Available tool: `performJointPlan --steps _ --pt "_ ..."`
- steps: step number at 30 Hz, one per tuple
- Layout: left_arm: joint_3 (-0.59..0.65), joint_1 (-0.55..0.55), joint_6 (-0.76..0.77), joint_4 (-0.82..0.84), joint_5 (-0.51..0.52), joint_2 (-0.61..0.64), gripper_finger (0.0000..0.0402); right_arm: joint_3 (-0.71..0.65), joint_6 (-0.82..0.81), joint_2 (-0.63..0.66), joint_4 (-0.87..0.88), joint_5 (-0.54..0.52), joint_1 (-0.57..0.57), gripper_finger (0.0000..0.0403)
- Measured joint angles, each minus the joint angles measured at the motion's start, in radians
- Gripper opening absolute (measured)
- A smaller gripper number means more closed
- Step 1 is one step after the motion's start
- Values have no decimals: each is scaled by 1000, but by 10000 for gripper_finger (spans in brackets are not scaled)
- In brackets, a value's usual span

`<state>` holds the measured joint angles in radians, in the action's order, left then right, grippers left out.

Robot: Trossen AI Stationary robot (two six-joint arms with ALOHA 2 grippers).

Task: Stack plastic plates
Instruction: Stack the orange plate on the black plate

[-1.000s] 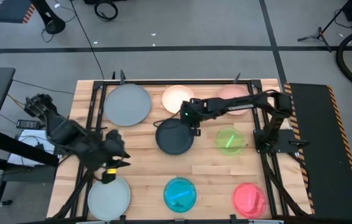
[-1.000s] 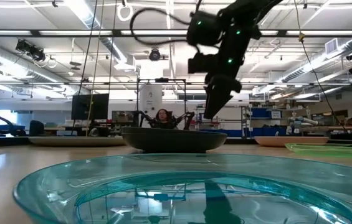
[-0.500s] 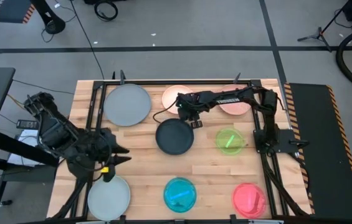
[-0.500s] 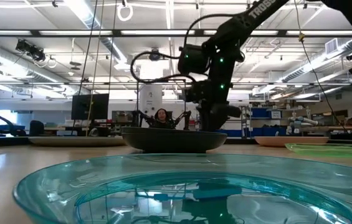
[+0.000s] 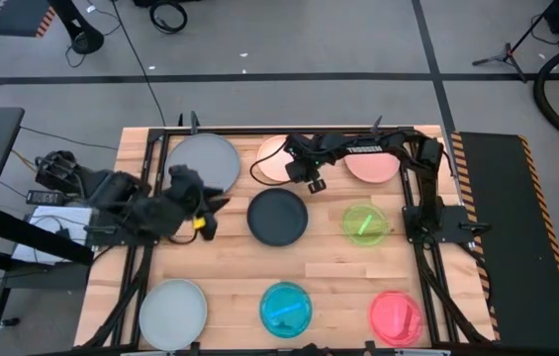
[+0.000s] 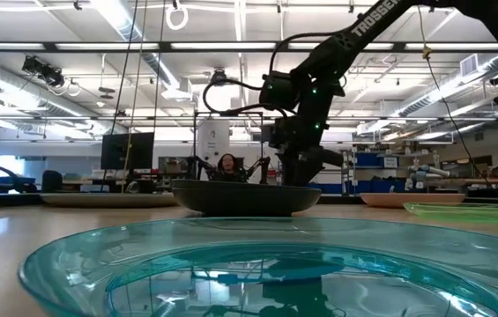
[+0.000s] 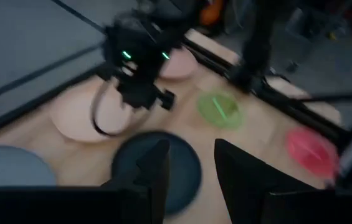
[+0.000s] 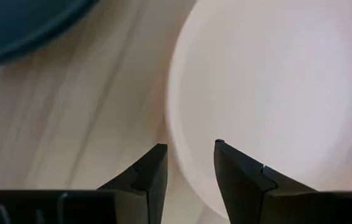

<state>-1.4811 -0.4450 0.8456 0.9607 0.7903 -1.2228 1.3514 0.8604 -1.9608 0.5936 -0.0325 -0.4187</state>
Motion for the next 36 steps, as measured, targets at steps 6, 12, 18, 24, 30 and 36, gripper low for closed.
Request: performJointPlan --steps 6,12,18,24,30,36 --pt "0 134 -128 -108 24 0 133 0 11 0 87 2 -4 138" --pt "0 188 -181 -190 27 0 133 0 -33 0 55 69 -6 138" --pt "0 196 -189 -229 29 0 133 0 -33 0 -59 90 -16 138" --pt "0 200 -300 -359 47 -1 133 0 -26 -16 -86 157 -37 137" --pt "0 209 -466 -521 45 -1 133 -2 -27 -36 -115 186 -40 137" --pt "0 209 -492 -543 26 -1 133 -1 -28 -34 -121 198 -34 138"
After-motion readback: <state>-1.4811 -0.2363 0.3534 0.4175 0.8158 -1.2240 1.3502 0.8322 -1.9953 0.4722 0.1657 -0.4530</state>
